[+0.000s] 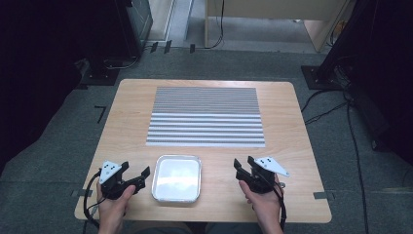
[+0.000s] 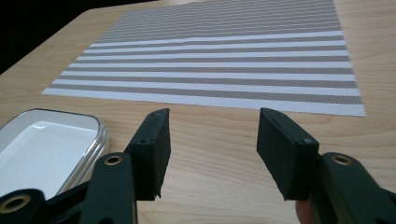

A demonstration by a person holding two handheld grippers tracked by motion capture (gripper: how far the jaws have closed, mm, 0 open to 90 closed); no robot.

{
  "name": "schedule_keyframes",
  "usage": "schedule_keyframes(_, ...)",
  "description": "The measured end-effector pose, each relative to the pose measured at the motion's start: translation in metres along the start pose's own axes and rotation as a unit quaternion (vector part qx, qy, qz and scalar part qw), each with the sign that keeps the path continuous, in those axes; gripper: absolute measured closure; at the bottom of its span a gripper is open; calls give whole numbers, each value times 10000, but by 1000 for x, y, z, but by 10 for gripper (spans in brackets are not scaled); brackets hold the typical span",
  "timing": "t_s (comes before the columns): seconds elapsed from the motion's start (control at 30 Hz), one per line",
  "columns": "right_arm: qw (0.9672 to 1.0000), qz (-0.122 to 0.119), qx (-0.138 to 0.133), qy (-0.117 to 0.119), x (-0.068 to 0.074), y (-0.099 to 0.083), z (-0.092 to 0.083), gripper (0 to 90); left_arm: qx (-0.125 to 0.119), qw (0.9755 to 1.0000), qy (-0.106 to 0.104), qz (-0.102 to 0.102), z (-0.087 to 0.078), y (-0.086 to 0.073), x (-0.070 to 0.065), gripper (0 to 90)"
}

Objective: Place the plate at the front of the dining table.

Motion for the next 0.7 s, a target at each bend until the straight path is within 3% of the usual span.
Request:
schedule_keyframes(0.3,9994,86,-63,328,21,-2,6,549,68,9999,-62,50,1,0,-10,143)
schedule_keyframes(0.5,9985,81,74,541,36,-10,13,561,251,9996,-110,-25,6,-6,-12,320)
schedule_keyframes(0.67,9962,142,232,822,51,-18,21,565,443,9984,-358,-48,9,-13,-19,435)
schedule_keyframes(0.7,9955,158,270,893,56,-22,24,599,491,9982,-347,-32,9,-14,-20,464)
Point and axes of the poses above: each handheld gripper's, and its own axes: z roughly forward along the jaws, y roughly out of its top, x roughly to its left, the point moved 10 cm from there along z, roughly forward along the jaws, and after that the axes turned 7 degrees about y, right-handed, at the moved point
